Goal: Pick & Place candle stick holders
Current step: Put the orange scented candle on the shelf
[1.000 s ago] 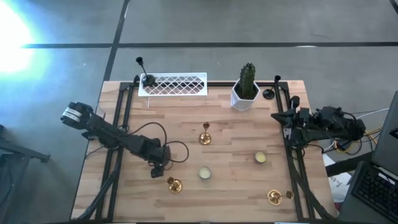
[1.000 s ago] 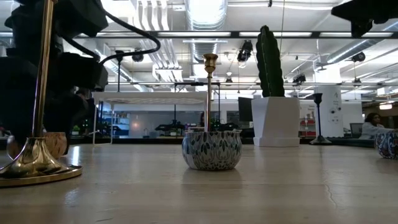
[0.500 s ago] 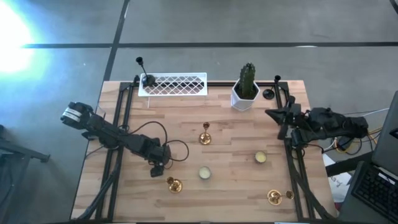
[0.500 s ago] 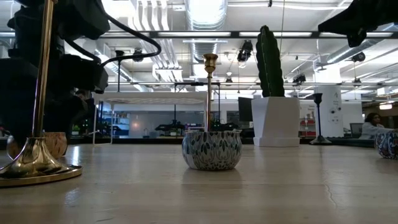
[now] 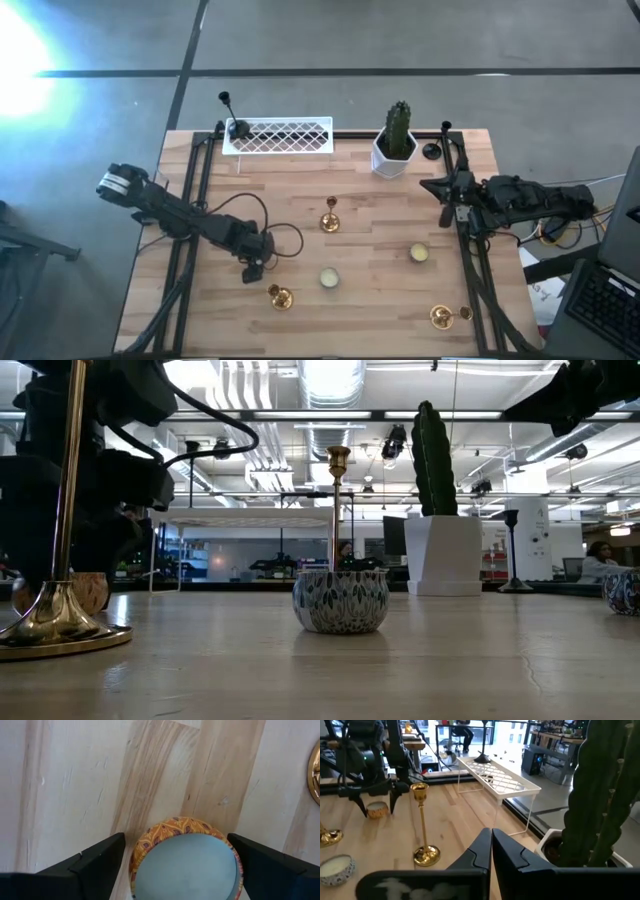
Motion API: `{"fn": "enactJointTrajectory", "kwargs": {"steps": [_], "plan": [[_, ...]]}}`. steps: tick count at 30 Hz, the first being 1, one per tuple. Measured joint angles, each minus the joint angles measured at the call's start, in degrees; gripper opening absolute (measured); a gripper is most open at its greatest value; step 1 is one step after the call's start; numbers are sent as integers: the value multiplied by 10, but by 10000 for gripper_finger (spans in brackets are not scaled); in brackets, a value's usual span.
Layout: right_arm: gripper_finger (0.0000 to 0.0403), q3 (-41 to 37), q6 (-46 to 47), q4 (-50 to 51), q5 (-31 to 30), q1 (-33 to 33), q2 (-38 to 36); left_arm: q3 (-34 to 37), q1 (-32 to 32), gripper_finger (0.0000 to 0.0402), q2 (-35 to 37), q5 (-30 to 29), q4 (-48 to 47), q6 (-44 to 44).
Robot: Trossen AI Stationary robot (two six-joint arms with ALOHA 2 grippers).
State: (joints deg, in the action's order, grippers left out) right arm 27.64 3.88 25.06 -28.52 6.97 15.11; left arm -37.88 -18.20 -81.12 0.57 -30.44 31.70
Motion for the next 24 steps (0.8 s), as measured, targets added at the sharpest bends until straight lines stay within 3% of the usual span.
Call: {"fn": "enactJointTrajectory", "kwargs": {"steps": [8, 21, 24], "plan": [[8, 0, 1, 0, 0, 0, 13, 3, 1, 298, 0, -1, -1, 1], [8, 0, 1, 0, 0, 0, 16, -1, 1, 298, -1, 1, -5, 26], [8, 0, 0, 0, 0, 0, 16, -17, 3, 298, -3, 19, -41, 38]]}}
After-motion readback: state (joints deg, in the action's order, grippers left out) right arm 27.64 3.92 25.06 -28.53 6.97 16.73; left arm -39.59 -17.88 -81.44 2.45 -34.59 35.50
